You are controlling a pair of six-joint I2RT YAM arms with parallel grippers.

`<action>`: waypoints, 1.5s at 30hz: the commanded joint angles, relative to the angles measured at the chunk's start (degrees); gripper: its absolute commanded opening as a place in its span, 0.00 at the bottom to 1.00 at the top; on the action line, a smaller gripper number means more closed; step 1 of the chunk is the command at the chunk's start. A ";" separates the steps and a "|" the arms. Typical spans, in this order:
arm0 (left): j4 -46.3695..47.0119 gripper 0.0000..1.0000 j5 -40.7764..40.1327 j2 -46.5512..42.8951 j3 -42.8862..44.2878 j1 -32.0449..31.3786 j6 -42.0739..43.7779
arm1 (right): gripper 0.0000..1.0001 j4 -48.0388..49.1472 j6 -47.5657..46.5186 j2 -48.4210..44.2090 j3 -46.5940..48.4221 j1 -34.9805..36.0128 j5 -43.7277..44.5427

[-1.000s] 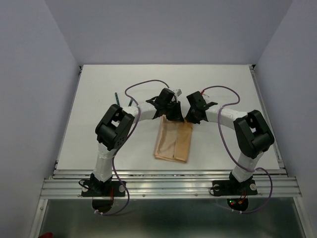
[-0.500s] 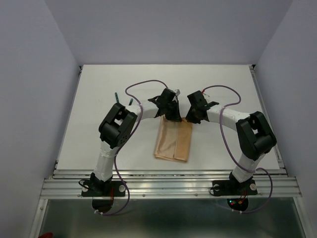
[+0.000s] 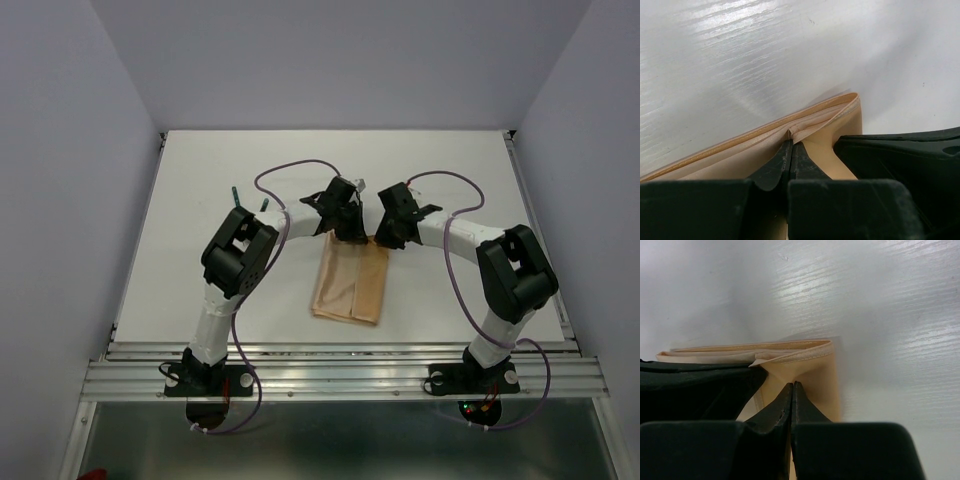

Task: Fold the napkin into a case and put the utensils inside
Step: Smooth out the 2/3-rectangle-folded napkin at the center of the board, then fold the 2/3-rectangle-folded napkin at the center of the board.

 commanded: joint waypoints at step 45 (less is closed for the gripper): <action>-10.73 0.79 -14.18 -12.75 -9.01 4.11 7.63 | 0.01 3.33 1.42 -1.15 -4.82 0.16 2.65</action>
